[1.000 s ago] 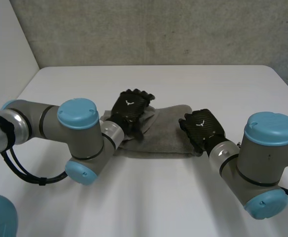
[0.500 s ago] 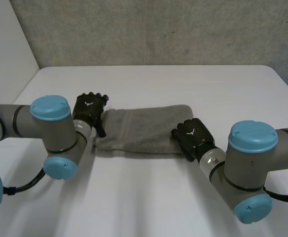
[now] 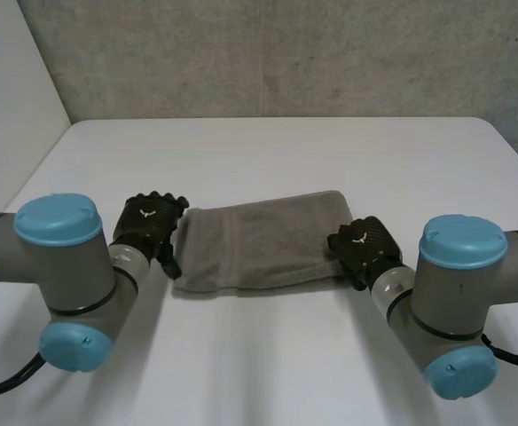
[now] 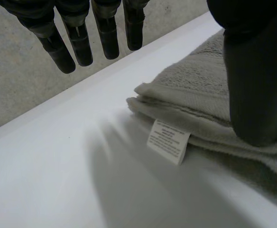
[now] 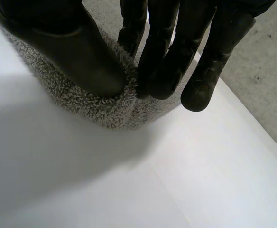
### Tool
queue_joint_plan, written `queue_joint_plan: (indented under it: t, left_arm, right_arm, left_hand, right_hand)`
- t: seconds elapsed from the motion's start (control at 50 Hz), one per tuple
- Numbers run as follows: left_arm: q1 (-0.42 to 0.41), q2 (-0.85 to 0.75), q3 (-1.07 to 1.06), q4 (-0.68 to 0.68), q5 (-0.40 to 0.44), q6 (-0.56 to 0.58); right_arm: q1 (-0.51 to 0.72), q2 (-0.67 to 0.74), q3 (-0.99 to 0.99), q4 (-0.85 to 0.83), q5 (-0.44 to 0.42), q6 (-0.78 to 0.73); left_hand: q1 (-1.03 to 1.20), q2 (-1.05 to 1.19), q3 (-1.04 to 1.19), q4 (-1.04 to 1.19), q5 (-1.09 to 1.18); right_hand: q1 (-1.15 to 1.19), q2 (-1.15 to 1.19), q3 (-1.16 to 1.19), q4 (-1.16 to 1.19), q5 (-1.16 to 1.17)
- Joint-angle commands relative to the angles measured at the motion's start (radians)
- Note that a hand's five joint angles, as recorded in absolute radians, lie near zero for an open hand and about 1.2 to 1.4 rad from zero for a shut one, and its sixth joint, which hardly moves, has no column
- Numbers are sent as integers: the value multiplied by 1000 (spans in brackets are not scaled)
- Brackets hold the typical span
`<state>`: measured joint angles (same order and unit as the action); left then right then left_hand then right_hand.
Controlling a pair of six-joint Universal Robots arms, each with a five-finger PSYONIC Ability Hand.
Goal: Fold the towel.
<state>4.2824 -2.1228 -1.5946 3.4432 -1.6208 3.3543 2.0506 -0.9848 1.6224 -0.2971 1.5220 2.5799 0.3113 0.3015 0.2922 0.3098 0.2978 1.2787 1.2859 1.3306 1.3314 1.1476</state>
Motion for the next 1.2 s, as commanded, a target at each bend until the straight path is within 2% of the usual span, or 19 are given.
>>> queue_joint_plan:
  t: [0.02, 0.2, 0.32, 0.4, 0.54, 0.56, 0.58, 0.6, 0.64, 0.7, 0.74, 0.76, 0.78, 0.8, 0.84, 0.9, 0.94, 1.08, 1.2]
  left_arm:
    - [-7, 124, -88, -1, 7, -4]
    - [2, 271, -131, 4, 10, -1]
    - [36, 310, -114, 5, 7, -4]
    - [57, 313, -101, 11, 4, -6]
    - [57, 314, -96, 28, 2, -16]
    - [57, 314, -96, 28, 2, -21]
    - [57, 314, -96, 28, 2, -21]
    - [56, 313, -96, 28, 2, -24]
    - [54, 313, -96, 28, 2, -26]
    - [46, 313, -87, 28, 4, -29]
    - [42, 310, -62, 28, 4, -35]
    - [42, 310, -62, 28, 4, -35]
    - [39, 307, -47, 28, 4, -42]
    - [39, 307, -47, 28, 4, -42]
    - [22, 297, -12, 28, 6, -67]
    - [-1, 273, 28, 27, 6, -101]
    - [-13, 248, 50, 27, 4, -116]
    - [-81, 126, 127, 16, 4, -145]
    - [-118, -5, 133, 8, 4, -141]
  right_arm:
    - [-68, -103, 33, 123, -11, -137]
    - [-58, -153, -110, 217, -29, -363]
    - [152, -107, -271, 219, -126, -426]
    - [284, 32, -367, 222, -197, -435]
    - [410, 141, -409, 222, -197, -434]
    - [411, 152, -405, 222, -186, -429]
    - [411, 152, -404, 222, -186, -429]
    - [411, 150, -395, 219, -172, -420]
    - [410, 149, -388, 216, -155, -405]
    - [396, 107, -358, 207, -118, -333]
    - [344, -15, -297, 196, -115, -173]
    - [344, -15, -297, 196, -115, -172]
    - [311, -76, -261, 181, -115, -67]
    - [310, -77, -260, 181, -115, -66]
    - [251, -178, -201, 158, -117, 134]
    - [195, -251, -170, 161, -118, 293]
    - [159, -270, -159, 164, -118, 340]
    - [79, -239, -156, 179, -155, 375]
    - [71, -45, -231, 203, -178, 376]
  left_hand:
    - [-65, -56, -46, -64, -226]
    - [-74, -65, -55, -73, -235]
    - [-83, -73, -64, -82, -244]
    - [-86, -76, -67, -85, -247]
    - [-83, -73, -64, -82, -244]
    - [-83, -73, -64, -82, -244]
    - [-83, -73, -64, -82, -244]
    - [-83, -73, -64, -82, -244]
    - [-83, -73, -64, -82, -244]
    - [-83, -73, -64, -82, -244]
    - [-83, -73, -64, -82, -244]
    - [-83, -73, -64, -82, -244]
    - [-86, -76, -67, -85, -247]
    - [-86, -76, -67, -85, -247]
    - [-83, -73, -64, -82, -244]
    - [-74, -65, -55, -73, -235]
    - [-71, -62, -52, -70, -232]
    - [-65, -56, -46, -64, -227]
    - [-63, -53, -43, -61, -224]
  right_hand:
    - [118, 110, 66, 65, 74]
    - [118, 110, 66, 65, 74]
    - [118, 110, 66, 65, 74]
    - [118, 110, 66, 65, 74]
    - [118, 110, 66, 65, 74]
    - [-163, -171, -215, -216, -207]
    - [-166, -173, -218, -219, -210]
    - [-474, -482, -526, -527, -518]
    - [-501, -508, -553, -554, -544]
    - [-598, -605, -650, -650, -641]
    - [-963, -970, -1015, -1015, -1006]
    - [-965, -972, -1017, -1017, -1008]
    - [-1098, -1106, -1150, -1151, -1142]
    - [-1100, -1107, -1152, -1152, -1143]
    - [-1104, -1111, -1156, -1157, -1148]
    - [-1104, -1111, -1156, -1157, -1148]
    - [-1104, -1111, -1156, -1157, -1148]
    - [-1104, -1111, -1156, -1157, -1148]
    - [-1104, -1111, -1156, -1157, -1148]
